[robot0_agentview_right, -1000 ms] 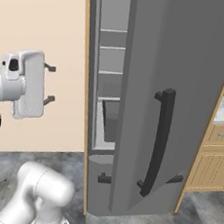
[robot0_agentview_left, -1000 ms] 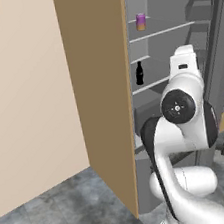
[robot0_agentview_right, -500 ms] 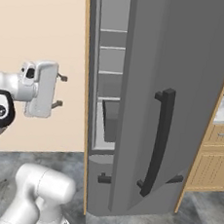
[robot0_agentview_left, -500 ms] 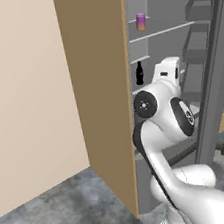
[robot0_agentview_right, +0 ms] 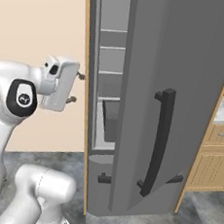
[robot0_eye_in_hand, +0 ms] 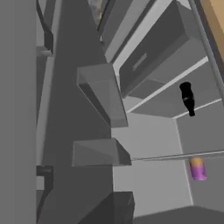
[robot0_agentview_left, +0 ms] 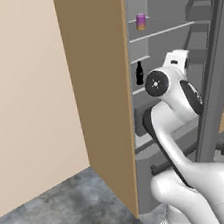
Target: Open the fridge, grab two sodas, and place both sodas inside the bowl with ice on the dining counter.
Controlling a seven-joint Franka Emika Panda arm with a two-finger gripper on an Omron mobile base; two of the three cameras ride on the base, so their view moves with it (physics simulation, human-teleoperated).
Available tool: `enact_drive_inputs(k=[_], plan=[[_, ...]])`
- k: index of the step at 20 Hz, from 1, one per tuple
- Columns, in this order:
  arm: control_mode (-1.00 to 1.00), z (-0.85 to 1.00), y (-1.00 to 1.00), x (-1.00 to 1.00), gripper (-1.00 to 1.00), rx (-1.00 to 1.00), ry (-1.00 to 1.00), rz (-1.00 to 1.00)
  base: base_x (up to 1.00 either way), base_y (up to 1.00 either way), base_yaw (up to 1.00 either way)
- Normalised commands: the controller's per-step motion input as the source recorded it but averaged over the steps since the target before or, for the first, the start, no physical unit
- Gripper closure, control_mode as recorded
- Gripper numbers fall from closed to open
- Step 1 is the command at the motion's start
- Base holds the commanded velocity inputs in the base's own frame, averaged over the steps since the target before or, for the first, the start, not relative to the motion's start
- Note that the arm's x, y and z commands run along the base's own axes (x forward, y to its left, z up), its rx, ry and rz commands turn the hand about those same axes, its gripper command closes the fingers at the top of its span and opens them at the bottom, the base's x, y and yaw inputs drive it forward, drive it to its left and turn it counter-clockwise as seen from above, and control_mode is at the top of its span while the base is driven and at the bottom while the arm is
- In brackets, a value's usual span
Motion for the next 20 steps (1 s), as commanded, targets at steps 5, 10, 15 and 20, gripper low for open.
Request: enact_drive_inputs(k=[5, 10, 15, 20], plan=[[-1.00, 0.01, -0.40, 0.24, -1.00, 0.08, -0.01, 0.00, 0.00, 0.00, 0.00], [-1.00, 0.01, -0.44, 0.17, -1.00, 0.07, 0.00, 0.00, 0.00, 0.00, 0.00], [-1.00, 0.00, -0.56, 0.01, -1.00, 0.08, -0.05, 0.00, 0.00, 0.00, 0.00], [-1.00, 0.00, -0.79, -0.14, -1.00, 0.11, -0.09, -0.01, 0.00, 0.00, 0.00]])
